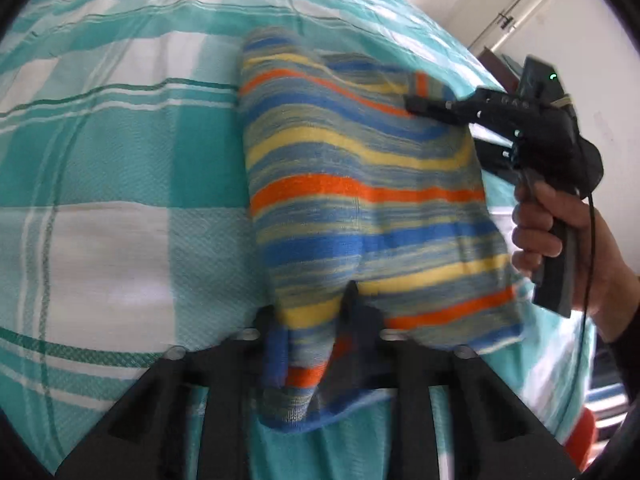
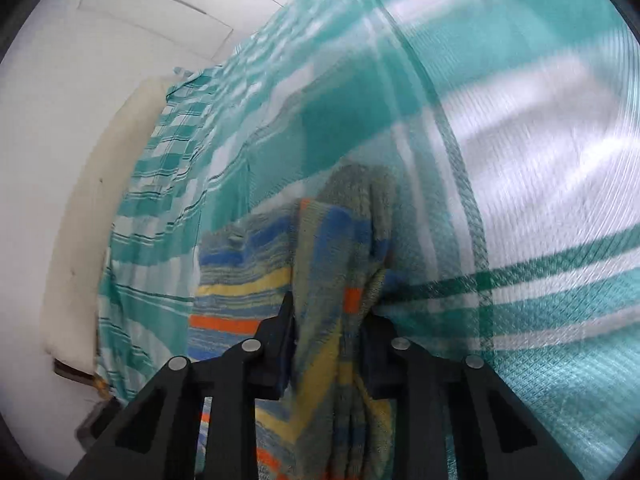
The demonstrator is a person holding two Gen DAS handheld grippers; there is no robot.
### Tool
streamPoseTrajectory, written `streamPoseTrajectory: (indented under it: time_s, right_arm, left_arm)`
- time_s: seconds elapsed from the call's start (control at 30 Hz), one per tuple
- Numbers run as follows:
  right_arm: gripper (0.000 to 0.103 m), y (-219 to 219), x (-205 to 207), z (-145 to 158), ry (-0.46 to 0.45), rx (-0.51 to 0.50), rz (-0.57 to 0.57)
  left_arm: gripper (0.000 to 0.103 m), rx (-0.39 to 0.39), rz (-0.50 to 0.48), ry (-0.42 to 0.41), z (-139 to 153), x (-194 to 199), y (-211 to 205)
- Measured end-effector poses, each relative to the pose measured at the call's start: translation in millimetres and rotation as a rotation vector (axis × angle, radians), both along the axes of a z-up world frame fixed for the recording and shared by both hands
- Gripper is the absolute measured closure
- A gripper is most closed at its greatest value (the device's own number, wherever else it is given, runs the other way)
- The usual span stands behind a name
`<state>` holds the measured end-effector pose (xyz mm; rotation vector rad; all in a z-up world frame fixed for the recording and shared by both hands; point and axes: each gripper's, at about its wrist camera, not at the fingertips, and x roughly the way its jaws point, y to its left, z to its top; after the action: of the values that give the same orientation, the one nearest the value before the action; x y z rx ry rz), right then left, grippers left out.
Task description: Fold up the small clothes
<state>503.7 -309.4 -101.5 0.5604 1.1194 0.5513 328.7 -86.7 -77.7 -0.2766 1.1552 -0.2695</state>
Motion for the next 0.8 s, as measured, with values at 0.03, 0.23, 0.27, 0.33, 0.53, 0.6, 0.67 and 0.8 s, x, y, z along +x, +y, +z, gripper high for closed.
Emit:
streamPoseTrajectory:
  time_s: [0.03,0.23,0.27,0.33,0.53,0.6,0.67,0.8]
  right_arm:
    - [0.078,1.5,-2.7,8.4,-0.029,-0.006,0.007]
    - [0.078,9.3,-26.7,82.9,-0.162,-0.021,0.06]
    - [0.078,7.9,-31.7,92.3,-0.172,-0.016,0.065]
    - [0.078,11.1,-41.3,119.7,-0.197,0.0,0.085]
    - [0.078,34.8,-53.9,155.9,-0.24,-0.005,0.159]
    - [0.072,45.1,-48.4,142.9,-0.243,-0.01,0.172]
    - [0.047,50.0,-41.9,121.2,-0.224,-0.162,0.145]
    - [0.026,20.0,-65.4,106.7,-0.181,-0.325,0.02]
  left_arm:
    - [0.088,0.007,-0.006,-0.014,6.0,-1.3,-1.1]
    - [0.09,-0.028,-0.013,-0.092,67.5,-25.1,2.1]
    - [0.09,-0.038,-0.016,-0.11,83.6,-33.3,3.7]
    - [0.09,-0.04,-0.02,-0.14,106.0,-47.0,9.9]
    - [0.086,-0.011,0.005,-0.18,122.1,-64.2,22.6]
    - [0.068,0.048,0.03,-0.183,103.8,-61.7,23.6]
    - [0.029,0.208,0.059,-0.168,72.4,-64.3,24.0]
    - [0.029,0.364,0.079,-0.177,63.2,-97.1,37.0]
